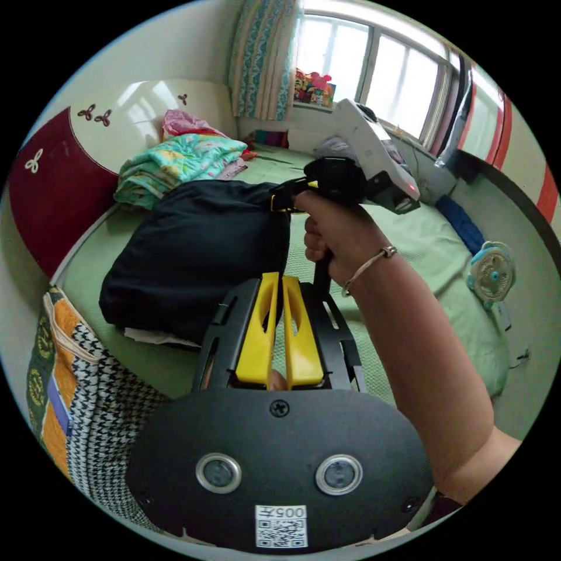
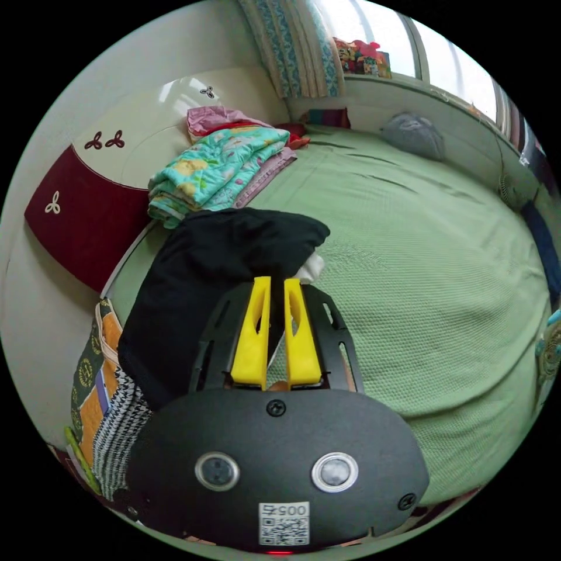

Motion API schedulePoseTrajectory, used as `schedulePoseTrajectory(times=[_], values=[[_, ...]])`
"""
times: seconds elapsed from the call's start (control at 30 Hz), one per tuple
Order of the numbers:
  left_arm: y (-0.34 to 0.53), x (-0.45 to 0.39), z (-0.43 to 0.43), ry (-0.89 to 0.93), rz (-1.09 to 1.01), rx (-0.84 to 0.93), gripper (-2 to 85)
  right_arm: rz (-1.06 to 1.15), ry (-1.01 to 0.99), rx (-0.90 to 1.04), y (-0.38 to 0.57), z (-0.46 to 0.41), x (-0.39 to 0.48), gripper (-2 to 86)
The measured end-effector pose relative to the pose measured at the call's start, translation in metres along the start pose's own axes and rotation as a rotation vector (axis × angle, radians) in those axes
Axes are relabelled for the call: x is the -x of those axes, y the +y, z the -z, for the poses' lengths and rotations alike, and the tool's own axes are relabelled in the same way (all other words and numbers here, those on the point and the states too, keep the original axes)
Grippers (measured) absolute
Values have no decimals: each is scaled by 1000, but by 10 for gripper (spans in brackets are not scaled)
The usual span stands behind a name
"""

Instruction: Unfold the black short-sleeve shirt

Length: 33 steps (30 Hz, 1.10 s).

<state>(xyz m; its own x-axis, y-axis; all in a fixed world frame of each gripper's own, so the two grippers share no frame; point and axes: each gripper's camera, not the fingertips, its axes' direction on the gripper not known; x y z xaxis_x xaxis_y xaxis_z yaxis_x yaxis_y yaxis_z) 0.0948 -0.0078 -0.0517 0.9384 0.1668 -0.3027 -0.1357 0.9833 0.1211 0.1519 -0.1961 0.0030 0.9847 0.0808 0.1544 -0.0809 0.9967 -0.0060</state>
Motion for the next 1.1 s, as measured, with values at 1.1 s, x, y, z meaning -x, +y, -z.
schedulePoseTrajectory(times=[1.1], values=[[-26, -174, -133, 105, -138, 172, -4, -247, 417, 88, 175, 49, -173, 65]])
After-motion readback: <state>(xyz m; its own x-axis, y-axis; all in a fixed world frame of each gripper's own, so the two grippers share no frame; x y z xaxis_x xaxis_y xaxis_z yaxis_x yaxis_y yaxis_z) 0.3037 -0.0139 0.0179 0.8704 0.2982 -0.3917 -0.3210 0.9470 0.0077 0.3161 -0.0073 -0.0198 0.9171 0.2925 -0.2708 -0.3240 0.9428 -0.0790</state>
